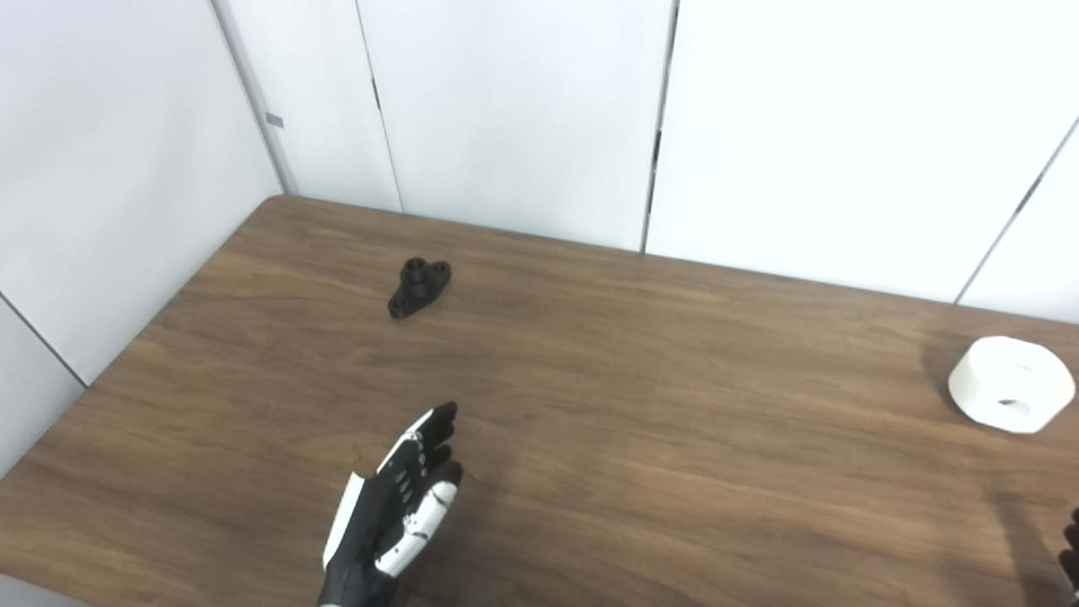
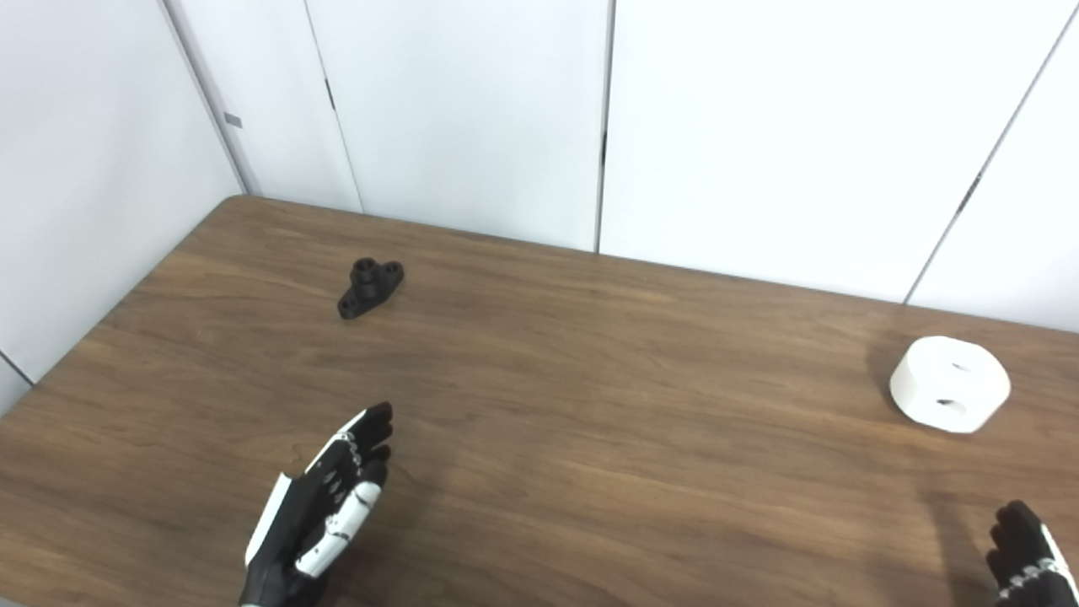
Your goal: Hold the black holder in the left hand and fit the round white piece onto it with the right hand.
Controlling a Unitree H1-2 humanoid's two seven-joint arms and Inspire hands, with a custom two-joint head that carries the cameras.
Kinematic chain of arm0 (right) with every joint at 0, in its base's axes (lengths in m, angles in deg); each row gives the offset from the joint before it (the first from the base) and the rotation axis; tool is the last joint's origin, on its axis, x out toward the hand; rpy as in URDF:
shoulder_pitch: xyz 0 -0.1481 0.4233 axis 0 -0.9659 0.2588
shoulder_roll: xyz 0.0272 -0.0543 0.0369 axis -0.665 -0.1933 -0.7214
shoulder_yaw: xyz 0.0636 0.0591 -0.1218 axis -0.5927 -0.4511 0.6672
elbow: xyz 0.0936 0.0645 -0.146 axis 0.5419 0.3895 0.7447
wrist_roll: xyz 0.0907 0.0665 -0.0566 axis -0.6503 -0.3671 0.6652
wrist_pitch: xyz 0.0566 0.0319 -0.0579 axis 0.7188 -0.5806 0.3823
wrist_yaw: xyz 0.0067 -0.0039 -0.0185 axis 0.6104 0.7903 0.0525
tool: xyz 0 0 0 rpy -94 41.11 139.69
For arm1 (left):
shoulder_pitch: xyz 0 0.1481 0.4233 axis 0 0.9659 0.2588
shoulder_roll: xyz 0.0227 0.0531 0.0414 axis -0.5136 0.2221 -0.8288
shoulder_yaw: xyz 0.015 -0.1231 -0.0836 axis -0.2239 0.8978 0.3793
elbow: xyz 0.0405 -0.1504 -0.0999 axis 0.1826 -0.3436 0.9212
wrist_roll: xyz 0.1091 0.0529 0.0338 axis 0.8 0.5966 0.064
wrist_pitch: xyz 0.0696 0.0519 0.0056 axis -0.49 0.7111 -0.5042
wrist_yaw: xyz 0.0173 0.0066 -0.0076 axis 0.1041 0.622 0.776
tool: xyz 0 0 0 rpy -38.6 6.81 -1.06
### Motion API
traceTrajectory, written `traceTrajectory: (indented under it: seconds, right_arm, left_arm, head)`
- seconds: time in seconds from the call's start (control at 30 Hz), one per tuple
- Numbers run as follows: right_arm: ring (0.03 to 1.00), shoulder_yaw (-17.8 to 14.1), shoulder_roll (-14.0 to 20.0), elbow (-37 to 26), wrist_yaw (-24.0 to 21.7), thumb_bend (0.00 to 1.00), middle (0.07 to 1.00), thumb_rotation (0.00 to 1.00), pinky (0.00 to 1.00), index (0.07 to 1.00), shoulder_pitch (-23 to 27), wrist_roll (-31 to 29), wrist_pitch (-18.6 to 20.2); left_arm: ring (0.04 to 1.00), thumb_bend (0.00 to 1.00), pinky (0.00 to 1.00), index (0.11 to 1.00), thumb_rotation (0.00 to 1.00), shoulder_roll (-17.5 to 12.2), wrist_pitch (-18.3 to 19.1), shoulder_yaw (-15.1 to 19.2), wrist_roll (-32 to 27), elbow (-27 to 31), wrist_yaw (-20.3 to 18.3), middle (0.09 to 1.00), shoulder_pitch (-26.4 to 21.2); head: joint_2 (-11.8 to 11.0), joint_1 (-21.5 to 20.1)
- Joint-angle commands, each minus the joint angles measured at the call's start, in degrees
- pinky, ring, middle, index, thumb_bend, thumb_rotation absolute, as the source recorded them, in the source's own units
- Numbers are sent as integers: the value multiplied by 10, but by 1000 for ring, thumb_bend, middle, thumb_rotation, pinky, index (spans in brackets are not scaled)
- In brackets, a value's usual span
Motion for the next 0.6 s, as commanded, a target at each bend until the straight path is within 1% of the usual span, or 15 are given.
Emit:
traceTrajectory:
  seconds: [0.0, 0.07, 0.1, 0.13, 0.17, 0.2, 0.23, 0.27, 0.33, 0.37, 0.47, 0.57]
  right_arm:
    - [987, 1, -8, 26, 1, 650, 960, 932, 1000, 937, -29, 0, 0]
    - [988, 3, -9, 28, 1, 658, 958, 937, 1000, 938, -30, 5, -3]
    - [991, 8, -4, 34, -8, 655, 960, 947, 1000, 941, -29, 8, -14]
    - [996, 12, 1, 38, -15, 636, 984, 979, 1000, 973, -28, 10, -22]
    - [998, 14, 4, 42, -20, 632, 992, 989, 1000, 984, -26, 10, -27]
    - [1000, 16, 6, 45, -23, 637, 996, 995, 1000, 990, -24, 9, -28]
    - [1000, 17, 7, 46, -23, 649, 998, 998, 1000, 988, -23, 9, -27]
    - [1000, 17, 5, 48, -23, 652, 999, 1000, 1000, 988, -21, 7, -26]
    - [1000, 16, 2, 49, -23, 619, 1000, 1000, 1000, 985, -17, 1, -24]
    - [1000, 16, 1, 48, -22, 613, 1000, 1000, 1000, 984, -16, 0, -22]
    - [1000, 16, -1, 47, -21, 565, 1000, 1000, 1000, 994, -13, -1, -22]
    - [1000, 17, -3, 41, -16, 553, 1000, 1000, 1000, 994, -12, 2, -11]
  left_arm:
    - [934, 530, 921, 881, 391, 36, -3, 17, 28, 18, 28, 925, 18]
    - [916, 559, 900, 873, 362, 35, 7, 34, 71, 34, 45, 911, 0]
    - [913, 567, 890, 869, 355, 35, 18, 42, 98, 43, 55, 908, -11]
    - [906, 584, 871, 861, 341, 35, 25, 48, 117, 50, 62, 900, -20]
    - [906, 589, 868, 860, 324, 34, 34, 54, 133, 57, 69, 900, -29]
    - [911, 598, 879, 861, 308, 31, 42, 60, 150, 63, 76, 903, -42]
    - [916, 627, 896, 859, 285, 28, 48, 64, 160, 66, 81, 900, -51]
    - [917, 637, 902, 858, 276, 26, 67, 69, 169, 72, 85, 899, -65]
    - [946, 727, 971, 858, 310, 25, 100, 75, 182, 81, 89, 908, -86]
    - [950, 741, 983, 858, 315, 23, 117, 78, 197, 84, 92, 910, -96]
    - [923, 754, 934, 847, 340, 11, 156, 78, 262, 87, 105, 898, -119]
    - [932, 744, 944, 852, 352, 1, 198, 83, 304, 88, 106, 906, -143]
  head:
    - [2, -2]
    - [-2, -11]
    - [-4, -16]
    - [-4, -16]
    - [-7, -18]
    - [-9, -21]
    - [-9, -21]
    - [-11, -24]
    - [-11, -25]
    - [-11, -27]
    - [-10, -28]
    - [-9, -32]
